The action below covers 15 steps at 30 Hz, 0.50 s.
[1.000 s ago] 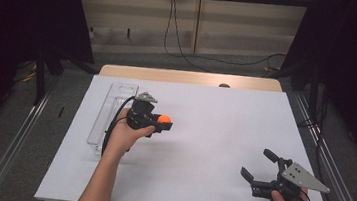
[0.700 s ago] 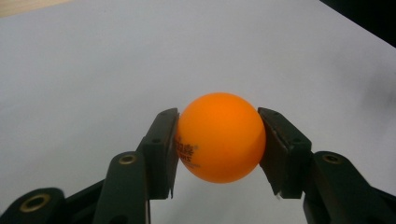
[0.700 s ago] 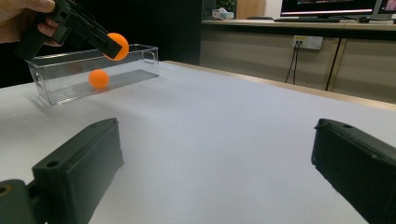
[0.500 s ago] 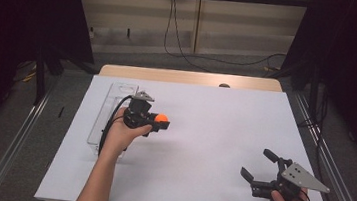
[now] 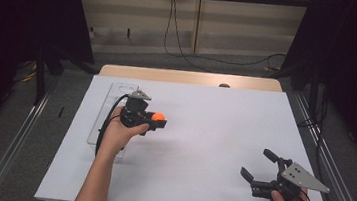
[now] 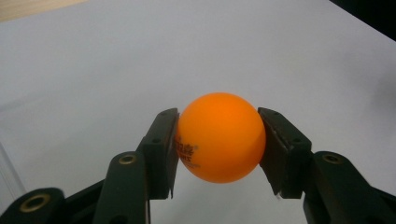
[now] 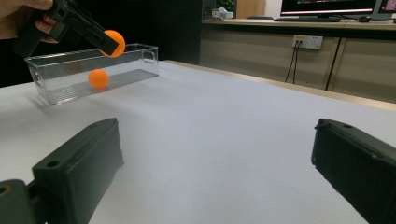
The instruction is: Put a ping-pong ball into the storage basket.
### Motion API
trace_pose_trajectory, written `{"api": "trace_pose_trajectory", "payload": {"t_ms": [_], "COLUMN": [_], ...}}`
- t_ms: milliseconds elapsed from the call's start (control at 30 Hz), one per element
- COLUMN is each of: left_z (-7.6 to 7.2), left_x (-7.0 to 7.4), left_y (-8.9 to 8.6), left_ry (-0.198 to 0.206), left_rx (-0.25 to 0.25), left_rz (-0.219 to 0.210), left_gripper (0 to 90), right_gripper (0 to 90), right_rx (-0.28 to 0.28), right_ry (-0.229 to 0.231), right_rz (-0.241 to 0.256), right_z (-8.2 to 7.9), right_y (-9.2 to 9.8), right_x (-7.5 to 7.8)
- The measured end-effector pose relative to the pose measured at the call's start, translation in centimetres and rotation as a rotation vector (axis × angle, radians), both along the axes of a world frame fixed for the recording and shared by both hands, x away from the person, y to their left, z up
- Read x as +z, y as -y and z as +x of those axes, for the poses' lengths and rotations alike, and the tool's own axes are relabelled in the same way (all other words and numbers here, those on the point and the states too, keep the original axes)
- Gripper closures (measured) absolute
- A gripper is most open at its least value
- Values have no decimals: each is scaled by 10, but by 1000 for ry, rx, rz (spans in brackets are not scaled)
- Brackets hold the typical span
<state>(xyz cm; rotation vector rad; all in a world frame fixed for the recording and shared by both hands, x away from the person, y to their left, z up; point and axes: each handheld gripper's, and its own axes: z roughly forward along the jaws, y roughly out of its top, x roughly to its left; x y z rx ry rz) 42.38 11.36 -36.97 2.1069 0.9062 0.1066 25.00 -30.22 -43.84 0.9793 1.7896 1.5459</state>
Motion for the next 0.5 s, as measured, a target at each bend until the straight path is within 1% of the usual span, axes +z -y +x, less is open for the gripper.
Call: {"api": "trace_pose_trajectory", "payload": {"t_ms": [333, 433, 500], "left_z": [1, 1, 1], "left_x": [1, 1, 1], "left_y": [-6, -7, -8], "left_ry": [3, 4, 5], "left_rx": [22, 21, 22], "left_rz": [-2, 0, 2], "left_gripper": [509, 509, 509], "right_gripper": [16, 16, 16], "right_rx": [-3, -1, -4], "right_ry": [-1, 1, -1], "right_rz": [5, 0, 6], "right_z": [0, 0, 0], "right_y": [0, 0, 0], "right_x": [0, 0, 0]}}
